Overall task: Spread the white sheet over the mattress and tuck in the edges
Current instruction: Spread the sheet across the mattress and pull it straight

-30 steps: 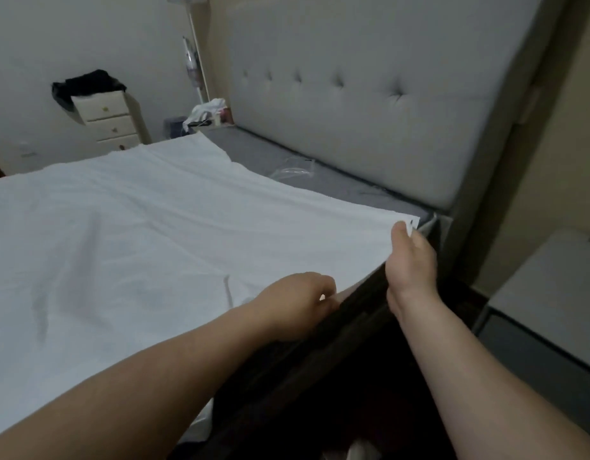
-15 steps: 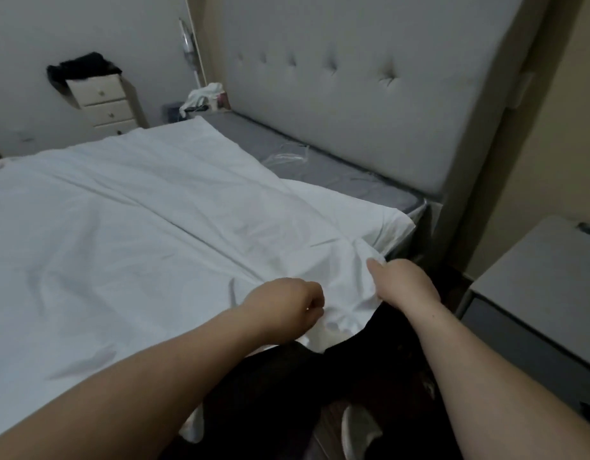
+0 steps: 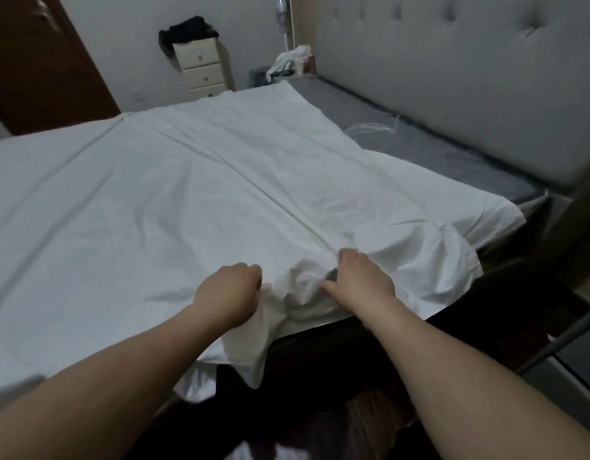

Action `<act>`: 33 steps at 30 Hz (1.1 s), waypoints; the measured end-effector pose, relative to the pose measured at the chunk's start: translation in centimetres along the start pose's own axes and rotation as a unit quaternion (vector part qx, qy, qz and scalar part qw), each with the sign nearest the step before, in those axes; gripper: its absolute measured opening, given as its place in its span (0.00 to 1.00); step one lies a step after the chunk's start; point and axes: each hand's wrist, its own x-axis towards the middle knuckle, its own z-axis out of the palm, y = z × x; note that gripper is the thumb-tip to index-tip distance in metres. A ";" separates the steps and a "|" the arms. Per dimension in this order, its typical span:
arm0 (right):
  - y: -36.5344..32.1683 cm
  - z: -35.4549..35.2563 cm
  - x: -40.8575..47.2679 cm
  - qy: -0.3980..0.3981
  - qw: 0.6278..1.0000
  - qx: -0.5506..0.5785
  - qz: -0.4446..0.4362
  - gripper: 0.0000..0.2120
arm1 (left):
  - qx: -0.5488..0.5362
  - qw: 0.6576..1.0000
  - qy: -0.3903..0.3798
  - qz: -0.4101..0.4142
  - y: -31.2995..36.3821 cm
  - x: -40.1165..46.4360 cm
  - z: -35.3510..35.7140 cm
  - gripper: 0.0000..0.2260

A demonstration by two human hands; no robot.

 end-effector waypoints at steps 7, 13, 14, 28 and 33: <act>1.6 -1.1 0.7 0.022 0.999 0.033 0.008 0.17 | -0.024 0.999 -0.040 -0.008 -1.4 -1.0 0.2 0.13; 4.3 -6.0 2.7 0.242 0.930 0.233 0.149 0.13 | 0.039 0.998 -0.022 -0.034 -2.7 -2.1 0.7 0.07; 4.7 -6.2 2.9 0.263 0.912 0.270 0.163 0.12 | 0.040 0.999 -0.014 -0.035 -3.0 -2.3 0.7 0.06; -1.6 0.7 1.7 -0.097 0.948 0.270 0.139 0.36 | -0.214 0.974 0.056 0.047 -1.8 -3.1 -3.8 0.04; -1.0 2.1 3.1 -0.078 0.973 0.191 0.103 0.21 | -0.165 0.981 -0.031 0.097 -2.8 -4.3 -3.8 0.07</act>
